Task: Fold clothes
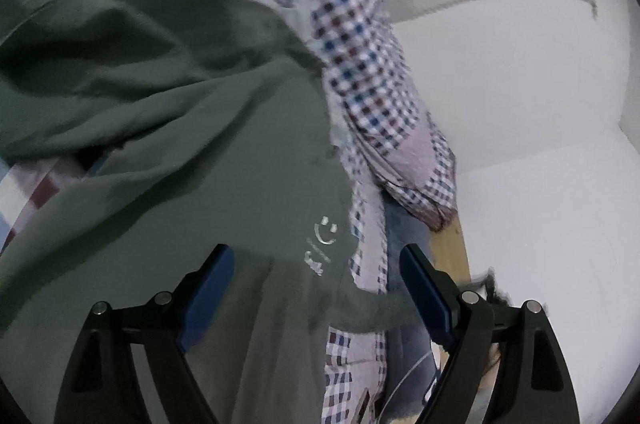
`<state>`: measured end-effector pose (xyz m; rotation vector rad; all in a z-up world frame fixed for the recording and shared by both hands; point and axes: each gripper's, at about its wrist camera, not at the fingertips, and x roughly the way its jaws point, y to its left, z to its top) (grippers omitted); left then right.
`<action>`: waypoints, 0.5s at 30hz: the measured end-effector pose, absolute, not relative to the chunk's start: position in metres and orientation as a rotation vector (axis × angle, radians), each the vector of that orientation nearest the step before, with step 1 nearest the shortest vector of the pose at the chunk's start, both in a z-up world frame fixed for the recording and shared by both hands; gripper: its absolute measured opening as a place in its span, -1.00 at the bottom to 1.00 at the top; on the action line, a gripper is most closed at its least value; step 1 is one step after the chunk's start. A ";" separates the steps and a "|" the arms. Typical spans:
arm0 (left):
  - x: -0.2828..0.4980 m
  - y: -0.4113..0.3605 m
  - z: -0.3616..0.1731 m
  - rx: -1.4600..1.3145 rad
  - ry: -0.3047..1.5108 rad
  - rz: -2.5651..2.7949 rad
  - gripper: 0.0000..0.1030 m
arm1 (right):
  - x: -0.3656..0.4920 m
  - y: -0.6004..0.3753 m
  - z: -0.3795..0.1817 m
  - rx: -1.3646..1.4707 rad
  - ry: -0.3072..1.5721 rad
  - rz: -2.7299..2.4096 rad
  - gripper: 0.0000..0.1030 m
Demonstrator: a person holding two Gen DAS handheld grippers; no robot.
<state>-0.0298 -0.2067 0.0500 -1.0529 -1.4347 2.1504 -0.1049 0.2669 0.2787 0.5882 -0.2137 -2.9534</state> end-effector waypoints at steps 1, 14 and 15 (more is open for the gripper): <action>-0.031 -0.207 0.052 -1.051 -1.425 2.147 0.69 | -0.112 0.237 0.283 0.584 -0.156 -2.900 -0.91; -0.019 -0.299 0.017 -1.089 -1.748 2.129 0.69 | -0.148 -0.119 0.183 0.788 0.350 -2.200 -0.92; -0.018 -0.306 0.014 -1.090 -1.768 2.124 0.69 | -0.146 -0.129 0.169 0.813 0.357 -2.163 -0.92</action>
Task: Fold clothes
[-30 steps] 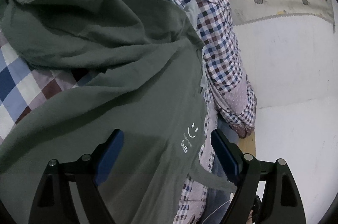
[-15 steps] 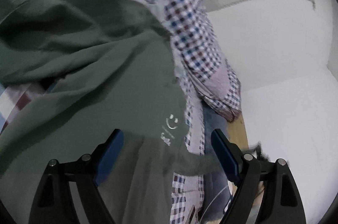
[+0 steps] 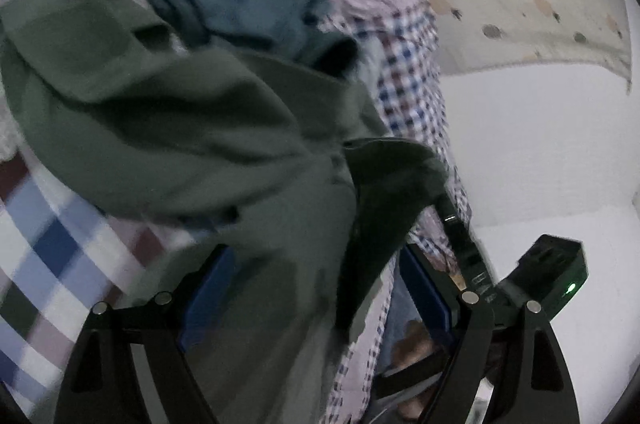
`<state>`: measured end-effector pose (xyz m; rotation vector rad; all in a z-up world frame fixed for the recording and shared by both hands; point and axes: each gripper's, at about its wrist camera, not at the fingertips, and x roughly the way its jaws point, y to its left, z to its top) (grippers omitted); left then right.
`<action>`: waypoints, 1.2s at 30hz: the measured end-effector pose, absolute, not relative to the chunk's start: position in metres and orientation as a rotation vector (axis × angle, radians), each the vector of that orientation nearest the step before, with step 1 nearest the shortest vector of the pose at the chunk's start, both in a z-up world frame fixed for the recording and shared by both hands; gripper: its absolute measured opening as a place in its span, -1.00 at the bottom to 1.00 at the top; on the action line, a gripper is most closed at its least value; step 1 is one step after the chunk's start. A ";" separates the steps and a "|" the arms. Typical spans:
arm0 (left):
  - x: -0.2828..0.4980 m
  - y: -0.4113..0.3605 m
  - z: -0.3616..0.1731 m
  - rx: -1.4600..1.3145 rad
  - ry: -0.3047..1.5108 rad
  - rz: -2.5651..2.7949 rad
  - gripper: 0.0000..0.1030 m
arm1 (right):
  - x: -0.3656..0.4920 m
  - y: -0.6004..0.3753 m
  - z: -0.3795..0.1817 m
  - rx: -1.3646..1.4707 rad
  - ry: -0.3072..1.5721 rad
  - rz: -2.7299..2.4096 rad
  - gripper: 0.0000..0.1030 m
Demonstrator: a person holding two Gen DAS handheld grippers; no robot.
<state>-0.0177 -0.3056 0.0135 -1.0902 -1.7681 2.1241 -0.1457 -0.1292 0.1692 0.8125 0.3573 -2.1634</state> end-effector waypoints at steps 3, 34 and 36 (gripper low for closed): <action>-0.017 -0.316 0.002 -1.057 -1.863 2.025 0.69 | -0.140 -0.136 0.149 0.857 0.381 -2.108 -0.92; -0.075 -0.248 0.039 -1.068 -1.227 2.458 0.46 | -0.083 0.203 0.076 1.149 0.211 -2.560 0.24; -0.080 -0.246 0.037 -1.100 -1.192 2.476 0.23 | -0.082 0.206 0.064 1.162 0.219 -2.554 0.24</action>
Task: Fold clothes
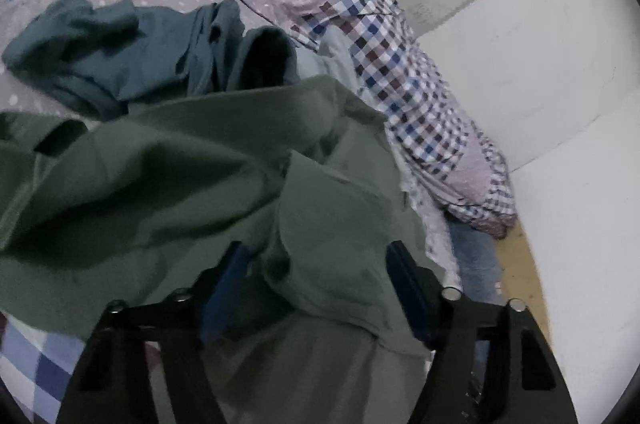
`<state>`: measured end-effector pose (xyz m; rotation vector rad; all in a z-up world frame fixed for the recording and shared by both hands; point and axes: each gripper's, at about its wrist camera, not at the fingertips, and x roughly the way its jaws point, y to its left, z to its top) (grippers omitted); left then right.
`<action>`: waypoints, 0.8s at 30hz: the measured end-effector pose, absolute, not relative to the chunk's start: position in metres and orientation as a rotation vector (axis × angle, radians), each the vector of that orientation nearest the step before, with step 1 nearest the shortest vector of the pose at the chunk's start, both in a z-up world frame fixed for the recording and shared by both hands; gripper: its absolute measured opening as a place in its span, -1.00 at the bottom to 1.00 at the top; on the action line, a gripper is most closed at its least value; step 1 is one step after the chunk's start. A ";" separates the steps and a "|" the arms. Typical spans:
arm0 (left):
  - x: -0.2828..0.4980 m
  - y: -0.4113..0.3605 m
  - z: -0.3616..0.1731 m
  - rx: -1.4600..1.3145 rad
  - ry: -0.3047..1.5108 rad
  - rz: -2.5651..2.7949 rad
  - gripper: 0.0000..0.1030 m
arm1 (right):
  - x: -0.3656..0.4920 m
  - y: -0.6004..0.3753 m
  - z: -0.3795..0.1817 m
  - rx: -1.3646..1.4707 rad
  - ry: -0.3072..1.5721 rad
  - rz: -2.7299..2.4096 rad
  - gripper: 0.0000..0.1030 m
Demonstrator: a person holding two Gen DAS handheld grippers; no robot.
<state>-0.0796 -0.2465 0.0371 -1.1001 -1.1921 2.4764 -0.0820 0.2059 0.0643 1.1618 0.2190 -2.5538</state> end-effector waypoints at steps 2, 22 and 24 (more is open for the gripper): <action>-0.087 -0.244 0.033 -1.155 -1.159 2.481 -0.38 | -0.087 0.205 0.055 1.174 0.252 -2.551 0.24; -0.081 -0.270 0.020 -1.066 -1.361 2.527 -0.95 | -0.120 0.213 0.055 1.061 0.184 -2.877 0.21; -0.084 -0.270 0.017 -1.085 -1.366 2.527 -0.95 | -0.110 0.208 0.064 1.020 0.253 -2.913 0.21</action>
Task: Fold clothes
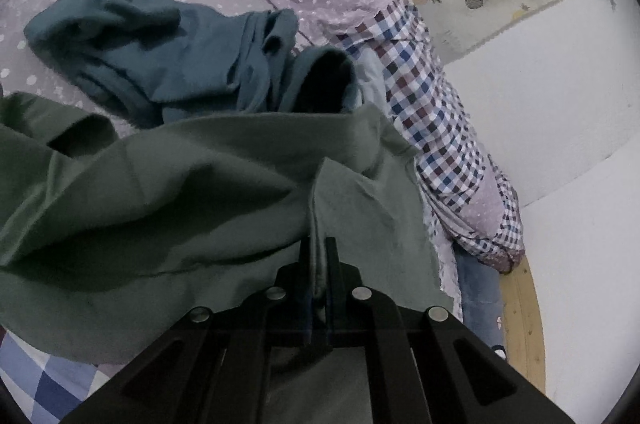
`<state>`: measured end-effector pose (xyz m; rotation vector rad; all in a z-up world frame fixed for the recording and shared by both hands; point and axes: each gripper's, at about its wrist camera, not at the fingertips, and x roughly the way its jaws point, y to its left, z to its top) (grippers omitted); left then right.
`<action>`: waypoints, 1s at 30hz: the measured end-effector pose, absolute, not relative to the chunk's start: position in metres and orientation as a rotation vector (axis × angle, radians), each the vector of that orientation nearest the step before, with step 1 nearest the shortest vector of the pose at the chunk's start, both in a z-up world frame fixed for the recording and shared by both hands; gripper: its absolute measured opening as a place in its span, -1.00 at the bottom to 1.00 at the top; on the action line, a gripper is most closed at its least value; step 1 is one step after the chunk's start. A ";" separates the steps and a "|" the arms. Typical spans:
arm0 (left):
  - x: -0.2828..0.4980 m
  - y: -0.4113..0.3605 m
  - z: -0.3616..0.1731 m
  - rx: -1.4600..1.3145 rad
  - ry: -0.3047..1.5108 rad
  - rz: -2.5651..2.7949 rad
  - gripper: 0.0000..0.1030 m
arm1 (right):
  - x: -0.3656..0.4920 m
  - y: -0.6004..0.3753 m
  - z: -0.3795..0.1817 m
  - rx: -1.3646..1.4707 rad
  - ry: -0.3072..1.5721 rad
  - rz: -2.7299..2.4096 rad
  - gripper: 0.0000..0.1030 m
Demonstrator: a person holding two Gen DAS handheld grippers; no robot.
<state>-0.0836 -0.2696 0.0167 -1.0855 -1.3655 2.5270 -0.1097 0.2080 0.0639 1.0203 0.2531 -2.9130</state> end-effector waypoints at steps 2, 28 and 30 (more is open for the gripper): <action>-0.086 -0.269 0.014 -1.105 -1.370 2.527 -0.95 | -0.102 0.201 0.069 1.024 0.327 -2.911 0.21; -0.092 -0.261 0.003 -1.248 -1.273 2.578 -0.94 | -0.184 0.255 0.074 1.175 -0.205 -2.642 0.14; -0.094 -0.259 0.002 -1.264 -1.247 2.585 -0.94 | -0.217 0.257 0.075 1.219 -0.362 -2.604 0.14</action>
